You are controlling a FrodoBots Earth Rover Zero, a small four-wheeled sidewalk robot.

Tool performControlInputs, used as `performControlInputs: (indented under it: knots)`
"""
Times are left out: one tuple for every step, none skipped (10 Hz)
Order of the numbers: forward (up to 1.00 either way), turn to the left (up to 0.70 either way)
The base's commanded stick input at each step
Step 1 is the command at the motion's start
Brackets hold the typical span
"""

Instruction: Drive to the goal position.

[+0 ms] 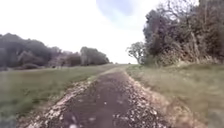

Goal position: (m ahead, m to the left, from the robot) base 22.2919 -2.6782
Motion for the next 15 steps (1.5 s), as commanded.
performControlInputs:
  knots:
    - [0.85,-0.32]
    - [0.85,-0.34]
    - [0.85,-0.26]
    - [0.85,0.0]
    - [0.85,0.0]
    - [0.85,0.0]
    - [0.85,0.0]
    - [0.85,0.0]
    - [0.85,0.0]
    - [0.85,0.0]
    - [0.85,0.0]
    - [0.85,0.0]
    - [0.85,0.0]
    - [0.85,0.0]
    - [0.85,0.0]
